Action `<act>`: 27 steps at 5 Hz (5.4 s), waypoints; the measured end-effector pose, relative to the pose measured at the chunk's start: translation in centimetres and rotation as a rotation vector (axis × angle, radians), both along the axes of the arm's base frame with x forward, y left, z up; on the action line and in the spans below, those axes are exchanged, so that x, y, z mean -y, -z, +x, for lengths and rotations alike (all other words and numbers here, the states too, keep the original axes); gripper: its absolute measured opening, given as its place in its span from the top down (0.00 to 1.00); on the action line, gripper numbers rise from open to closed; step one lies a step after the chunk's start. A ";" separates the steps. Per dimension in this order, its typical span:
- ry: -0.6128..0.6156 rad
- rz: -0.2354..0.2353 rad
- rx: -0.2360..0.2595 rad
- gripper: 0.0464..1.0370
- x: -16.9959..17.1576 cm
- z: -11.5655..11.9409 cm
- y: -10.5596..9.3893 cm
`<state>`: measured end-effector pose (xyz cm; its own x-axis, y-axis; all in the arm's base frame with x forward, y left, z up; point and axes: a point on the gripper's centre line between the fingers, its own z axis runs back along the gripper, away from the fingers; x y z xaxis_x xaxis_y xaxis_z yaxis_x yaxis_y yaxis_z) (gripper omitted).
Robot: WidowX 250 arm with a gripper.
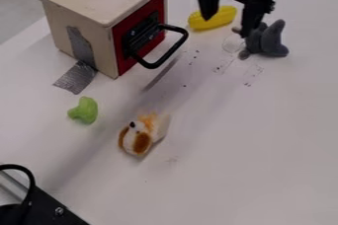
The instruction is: Moved the doll to the lower part of te table
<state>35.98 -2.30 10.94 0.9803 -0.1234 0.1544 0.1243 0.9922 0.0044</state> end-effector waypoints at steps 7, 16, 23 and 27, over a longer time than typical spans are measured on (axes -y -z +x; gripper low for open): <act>0.040 -0.014 0.111 0.04 3.4 13.4 4.7; -0.022 0.032 0.050 0.67 2.6 10.2 6.9; 0.117 -0.041 0.022 0.96 6.8 -7.5 -1.9; 0.154 0.026 -0.104 0.76 8.5 -15.5 3.4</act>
<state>20.47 -10.84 7.51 0.9600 -0.2757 0.0477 0.2756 0.9612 0.0088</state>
